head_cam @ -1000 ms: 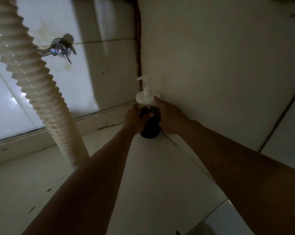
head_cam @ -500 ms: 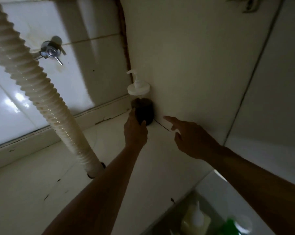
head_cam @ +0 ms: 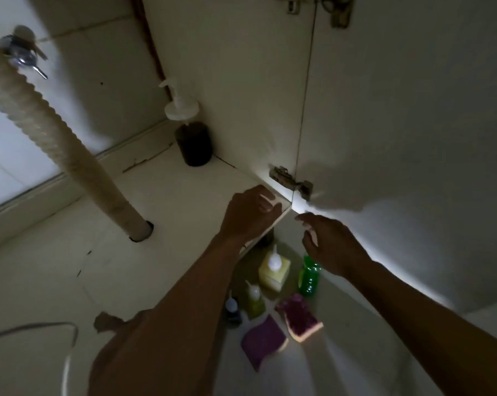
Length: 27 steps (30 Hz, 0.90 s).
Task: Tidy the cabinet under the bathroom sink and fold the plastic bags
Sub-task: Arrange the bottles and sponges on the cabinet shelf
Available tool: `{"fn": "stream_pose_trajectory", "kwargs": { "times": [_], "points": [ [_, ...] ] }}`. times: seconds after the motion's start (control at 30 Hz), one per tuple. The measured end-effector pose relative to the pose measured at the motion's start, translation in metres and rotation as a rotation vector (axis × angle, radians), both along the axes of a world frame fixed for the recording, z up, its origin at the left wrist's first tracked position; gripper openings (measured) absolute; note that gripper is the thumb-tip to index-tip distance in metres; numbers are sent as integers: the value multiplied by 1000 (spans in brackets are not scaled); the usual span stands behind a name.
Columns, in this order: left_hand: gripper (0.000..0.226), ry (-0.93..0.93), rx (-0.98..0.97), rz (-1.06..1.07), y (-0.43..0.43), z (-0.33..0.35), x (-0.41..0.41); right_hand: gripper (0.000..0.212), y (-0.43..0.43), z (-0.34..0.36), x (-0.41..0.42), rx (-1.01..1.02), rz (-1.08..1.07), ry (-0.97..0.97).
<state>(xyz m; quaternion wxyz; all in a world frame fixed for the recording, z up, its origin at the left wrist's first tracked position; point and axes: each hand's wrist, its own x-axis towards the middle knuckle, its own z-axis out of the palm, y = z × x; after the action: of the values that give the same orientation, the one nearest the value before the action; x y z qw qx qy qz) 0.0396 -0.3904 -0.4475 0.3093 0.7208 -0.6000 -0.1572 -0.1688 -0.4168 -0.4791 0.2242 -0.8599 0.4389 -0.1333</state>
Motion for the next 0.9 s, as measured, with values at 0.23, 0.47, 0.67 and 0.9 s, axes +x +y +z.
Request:
{"fn": "stream_pose_trajectory", "kwargs": {
  "times": [0.23, 0.47, 0.67, 0.9],
  "points": [
    [51, 90, 416, 28, 36, -74, -42, 78, 12, -35, -32, 309, 20, 149],
    [84, 176, 619, 126, 49, -134, -56, 42, 9, -60, -21, 330, -97, 20],
    [66, 132, 574, 247, 49, -158, -61, 43, 4, -66, -19, 328, -99, 2],
    [65, 66, 611, 258, 43, -156, -60, 49, 6, -73, -20, 313, -109, -3]
  ]
}}
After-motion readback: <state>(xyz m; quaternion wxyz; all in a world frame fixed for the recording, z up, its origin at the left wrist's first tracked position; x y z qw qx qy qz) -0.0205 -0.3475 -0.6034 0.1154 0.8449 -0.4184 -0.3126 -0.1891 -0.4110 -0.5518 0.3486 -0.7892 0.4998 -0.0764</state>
